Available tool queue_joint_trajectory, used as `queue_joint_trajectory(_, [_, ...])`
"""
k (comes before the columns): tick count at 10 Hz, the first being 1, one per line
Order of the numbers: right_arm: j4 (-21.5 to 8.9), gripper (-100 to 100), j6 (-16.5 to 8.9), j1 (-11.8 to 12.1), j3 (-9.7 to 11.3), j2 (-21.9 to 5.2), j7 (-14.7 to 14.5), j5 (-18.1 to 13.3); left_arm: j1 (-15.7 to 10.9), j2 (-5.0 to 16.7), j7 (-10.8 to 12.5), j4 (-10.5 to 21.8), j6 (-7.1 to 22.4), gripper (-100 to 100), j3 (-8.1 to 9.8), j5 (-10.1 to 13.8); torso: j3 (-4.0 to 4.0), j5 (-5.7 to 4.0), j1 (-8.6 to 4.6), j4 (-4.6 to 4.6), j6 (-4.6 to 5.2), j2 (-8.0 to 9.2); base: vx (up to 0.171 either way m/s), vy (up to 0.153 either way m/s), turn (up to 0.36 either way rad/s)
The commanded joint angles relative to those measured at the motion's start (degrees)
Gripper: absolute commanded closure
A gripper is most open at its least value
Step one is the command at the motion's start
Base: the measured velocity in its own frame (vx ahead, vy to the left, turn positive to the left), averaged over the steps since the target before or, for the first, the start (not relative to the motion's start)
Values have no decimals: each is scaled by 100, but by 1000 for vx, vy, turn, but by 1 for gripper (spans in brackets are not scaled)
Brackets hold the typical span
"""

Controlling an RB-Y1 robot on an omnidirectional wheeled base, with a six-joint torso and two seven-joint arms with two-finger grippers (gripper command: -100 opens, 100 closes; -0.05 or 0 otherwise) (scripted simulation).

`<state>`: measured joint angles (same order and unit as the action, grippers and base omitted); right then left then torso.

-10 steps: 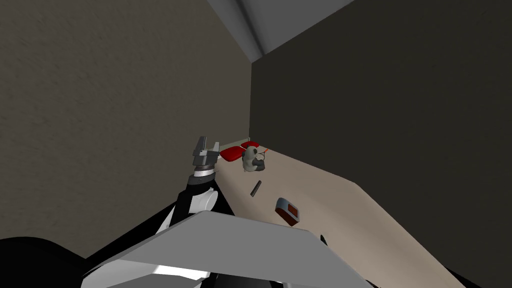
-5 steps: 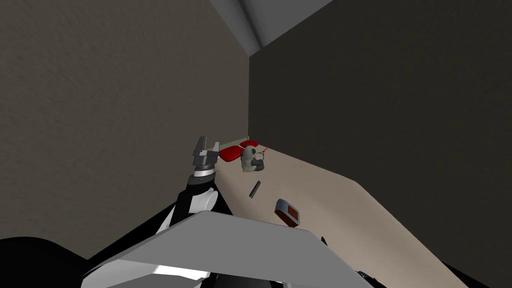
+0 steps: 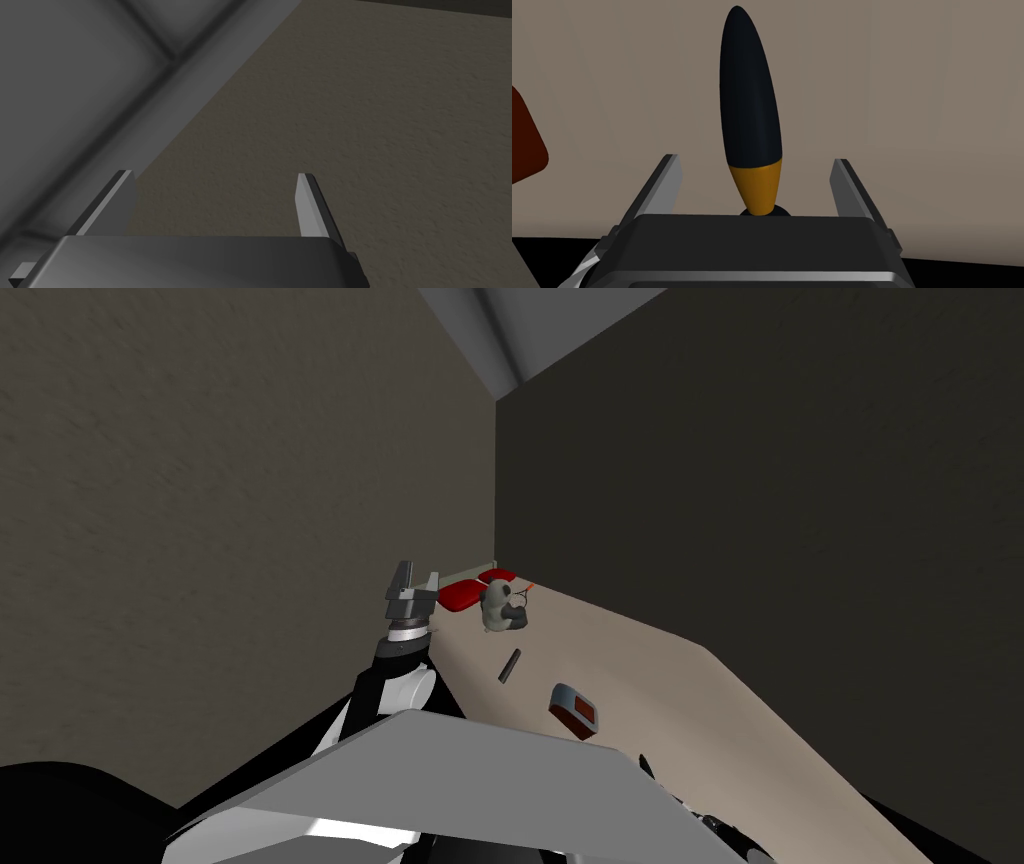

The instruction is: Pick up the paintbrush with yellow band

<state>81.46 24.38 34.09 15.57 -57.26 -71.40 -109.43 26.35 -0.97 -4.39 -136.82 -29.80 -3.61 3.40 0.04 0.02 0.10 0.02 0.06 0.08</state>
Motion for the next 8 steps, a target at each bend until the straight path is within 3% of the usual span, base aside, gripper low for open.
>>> queue_joint_trajectory(1, [-175, -100, 174, -145, -110, 156, -286, 69, 0, 0, 0, 0, 0, 0, 0, 0, 0, 0, 0, 0, 0, 0, -5, 9, -59])
queue_joint_trajectory(5, [-508, -100, 511, -432, -334, 465, -816, 184, 0, 0, 0, 0, 0, 0, 0, 0, 0, 1, 2, 0, -1, 0, -7, 11, -43])
queue_joint_trajectory(6, [-447, -100, 441, -382, -295, 418, -697, 151, 0, 0, 0, 0, 0, 0, 0, 0, -1, -7, -3, 0, -2, -1, 0, 0, 0])
queue_joint_trajectory(7, [-460, 100, 458, -392, -301, 426, -732, 155, 0, 0, 0, 0, 0, 0, 0, 0, -2, -10, -10, -1, -2, -3, 0, 0, 0])
queue_joint_trajectory(8, [-459, 100, 456, -391, -301, 425, -728, 154, 0, 0, 0, 0, 0, 0, 0, 0, -3, -11, -13, -2, -2, -4, 0, 0, 0])
